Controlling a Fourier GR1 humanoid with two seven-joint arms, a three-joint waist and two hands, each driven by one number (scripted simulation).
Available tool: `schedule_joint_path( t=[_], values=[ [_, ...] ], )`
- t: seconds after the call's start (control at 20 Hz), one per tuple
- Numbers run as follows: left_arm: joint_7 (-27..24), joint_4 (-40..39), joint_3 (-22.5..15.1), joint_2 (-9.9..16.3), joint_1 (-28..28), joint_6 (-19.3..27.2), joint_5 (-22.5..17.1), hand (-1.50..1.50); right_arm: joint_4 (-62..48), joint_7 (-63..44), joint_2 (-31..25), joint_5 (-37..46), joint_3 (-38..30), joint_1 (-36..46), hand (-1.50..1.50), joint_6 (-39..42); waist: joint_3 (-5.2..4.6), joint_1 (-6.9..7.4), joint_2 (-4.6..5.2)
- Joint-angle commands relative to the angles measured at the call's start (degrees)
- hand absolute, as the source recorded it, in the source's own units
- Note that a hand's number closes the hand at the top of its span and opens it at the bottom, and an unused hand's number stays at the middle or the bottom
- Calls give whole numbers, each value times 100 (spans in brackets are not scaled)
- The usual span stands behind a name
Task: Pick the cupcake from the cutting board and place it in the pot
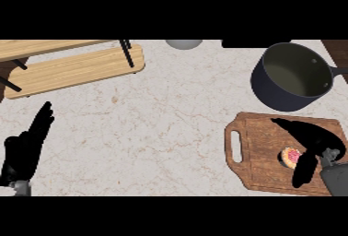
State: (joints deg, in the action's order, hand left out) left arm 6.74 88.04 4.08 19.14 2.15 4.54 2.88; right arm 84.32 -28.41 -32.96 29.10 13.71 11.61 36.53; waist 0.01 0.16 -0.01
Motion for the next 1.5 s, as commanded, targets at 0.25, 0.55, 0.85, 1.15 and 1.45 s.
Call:
schedule_joint_path(
  t=[0.25, 0.55, 0.85, 1.15, 1.45],
  values=[
    [334, 406, 236, -70, 60, -254, 127, 0, -283, 621, 167, 662, -116, -91, 150, 362, 0, 7, -3],
    [385, 224, 430, -108, -231, -374, 158, 0, -690, 1363, 342, 1092, -208, 173, 150, 109, 0, 5, 2],
    [219, -58, 403, -349, -271, -293, 448, 0, -457, 1091, 802, 1380, -263, 149, 150, 128, -1, -6, 2],
    [-22, 151, 498, -274, 201, -440, 269, 0, 1011, 3479, -271, 1446, 501, -765, 150, -332, 2, -85, -47],
    [46, -5, 472, -363, -81, -279, 431, 0, 1647, 4287, -667, 2032, 275, -1335, 150, -1773, 2, -127, -20]
  ],
)
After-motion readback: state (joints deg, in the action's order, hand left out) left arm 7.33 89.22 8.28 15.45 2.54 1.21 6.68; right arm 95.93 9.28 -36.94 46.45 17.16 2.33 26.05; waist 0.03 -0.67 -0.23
